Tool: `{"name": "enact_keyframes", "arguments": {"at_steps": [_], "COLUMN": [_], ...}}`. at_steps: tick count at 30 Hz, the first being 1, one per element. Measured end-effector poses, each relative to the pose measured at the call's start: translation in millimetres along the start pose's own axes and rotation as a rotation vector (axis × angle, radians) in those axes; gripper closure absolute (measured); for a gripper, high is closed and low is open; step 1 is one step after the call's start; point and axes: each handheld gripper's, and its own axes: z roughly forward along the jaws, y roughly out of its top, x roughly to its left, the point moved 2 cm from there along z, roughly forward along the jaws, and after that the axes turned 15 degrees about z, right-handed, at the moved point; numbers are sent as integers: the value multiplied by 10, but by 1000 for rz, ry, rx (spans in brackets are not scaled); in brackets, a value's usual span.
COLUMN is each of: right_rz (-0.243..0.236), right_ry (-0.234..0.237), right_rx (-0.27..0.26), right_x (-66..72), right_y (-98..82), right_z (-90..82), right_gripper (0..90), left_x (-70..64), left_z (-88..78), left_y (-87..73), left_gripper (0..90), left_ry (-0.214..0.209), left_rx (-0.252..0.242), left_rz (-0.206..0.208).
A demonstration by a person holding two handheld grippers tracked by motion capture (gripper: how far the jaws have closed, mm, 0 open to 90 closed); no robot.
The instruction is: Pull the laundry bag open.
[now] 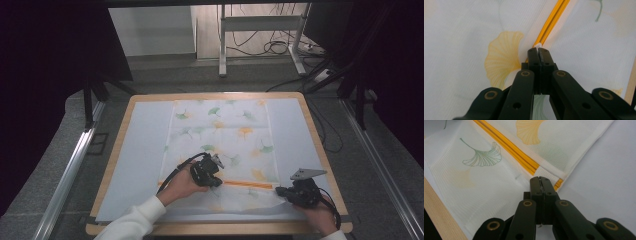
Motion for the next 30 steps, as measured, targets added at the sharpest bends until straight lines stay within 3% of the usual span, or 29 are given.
{"name": "enact_keyframes", "arguments": {"at_steps": [7, 15, 30], "right_rz": [-1, -2, -3], "right_ry": [0, 0, 2], "right_rx": [0, 0, 1], "right_x": [-1, -3, -5], "right_y": [0, 0, 2], "right_z": [0, 1, 1], "right_gripper": [893, 893, 893], "left_x": [12, 26, 106], "left_z": [-45, -107, -266], "left_y": [-109, -212, -491], "left_gripper": [900, 900, 900], "left_ry": [5, 20, 43], "left_rx": [-16, 0, 32], "left_rz": [-29, -30, -78]}}
